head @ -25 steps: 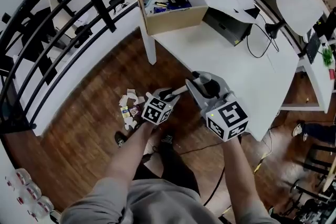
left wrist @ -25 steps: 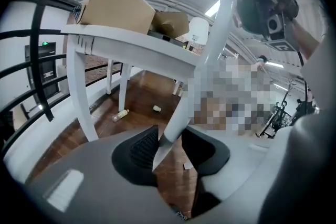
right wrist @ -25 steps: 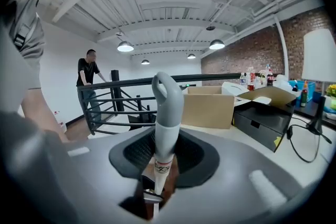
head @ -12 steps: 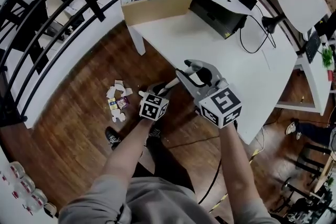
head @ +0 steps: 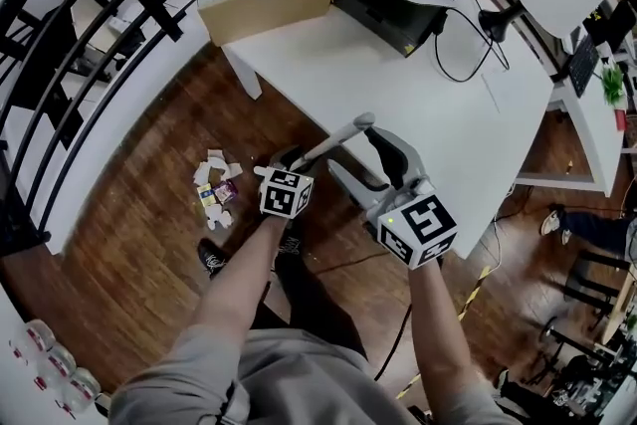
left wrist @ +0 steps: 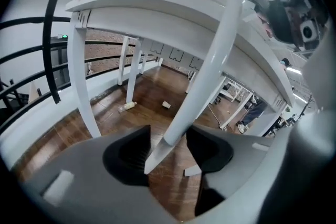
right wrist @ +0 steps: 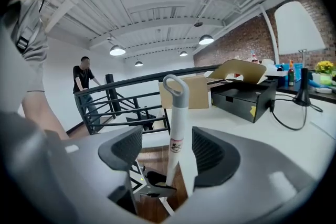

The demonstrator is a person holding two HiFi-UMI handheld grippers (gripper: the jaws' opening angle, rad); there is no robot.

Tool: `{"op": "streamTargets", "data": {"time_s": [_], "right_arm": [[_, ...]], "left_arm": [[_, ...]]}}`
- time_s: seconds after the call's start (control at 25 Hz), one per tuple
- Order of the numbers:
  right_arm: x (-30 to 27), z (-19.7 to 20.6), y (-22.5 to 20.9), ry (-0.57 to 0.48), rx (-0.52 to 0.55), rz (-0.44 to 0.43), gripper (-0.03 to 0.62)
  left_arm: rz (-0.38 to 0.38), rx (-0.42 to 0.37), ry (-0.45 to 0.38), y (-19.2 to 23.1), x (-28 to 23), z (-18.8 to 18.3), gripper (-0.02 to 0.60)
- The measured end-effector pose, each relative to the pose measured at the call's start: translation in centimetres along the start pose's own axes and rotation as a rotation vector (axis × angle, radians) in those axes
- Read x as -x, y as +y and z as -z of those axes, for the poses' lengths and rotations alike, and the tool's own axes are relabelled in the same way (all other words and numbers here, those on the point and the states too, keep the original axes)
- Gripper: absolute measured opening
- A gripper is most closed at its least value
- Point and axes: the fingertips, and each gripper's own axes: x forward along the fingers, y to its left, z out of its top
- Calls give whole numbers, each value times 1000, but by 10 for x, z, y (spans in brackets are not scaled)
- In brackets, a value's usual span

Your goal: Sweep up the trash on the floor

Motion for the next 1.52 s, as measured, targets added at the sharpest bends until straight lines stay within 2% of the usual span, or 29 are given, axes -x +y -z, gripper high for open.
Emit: {"op": "streamTargets", "data": {"time_s": [0.08, 0.28, 0.44, 0.52, 0.64, 0.68, 0.92, 1.2, 1.36, 1.52], "right_arm": [[9, 11, 1, 16, -18, 26, 267], [27, 29, -6, 53, -66, 110, 267], [34, 30, 14, 53, -102, 144, 246], [24, 24, 35, 40, -96, 124, 179], [-1, 2, 74, -3, -76, 75, 9], [-7, -5, 90, -10, -72, 57, 0], [-65, -54, 193, -71, -5, -82, 0], [-94, -89, 318, -89, 109, -184, 0], [-106, -109, 362, -93, 167, -208, 0], [-109, -118, 398, -114, 196, -248, 0]], "left_arm": [[19, -1, 16, -5, 1, 5, 233], [62, -21, 25, -13, 18, 9, 233], [90, -26, -5, -10, 55, 4, 233], [88, -44, -47, 1, 85, -8, 208], [47, -86, -131, 28, 146, -33, 38], [39, -94, -155, 33, 168, -38, 5], [-21, -144, -285, 82, 306, -76, 5], [-74, -211, -408, 99, 449, -79, 5], [-104, -294, -459, 101, 509, -87, 5], [-94, -269, -510, 101, 557, -83, 5]]}}
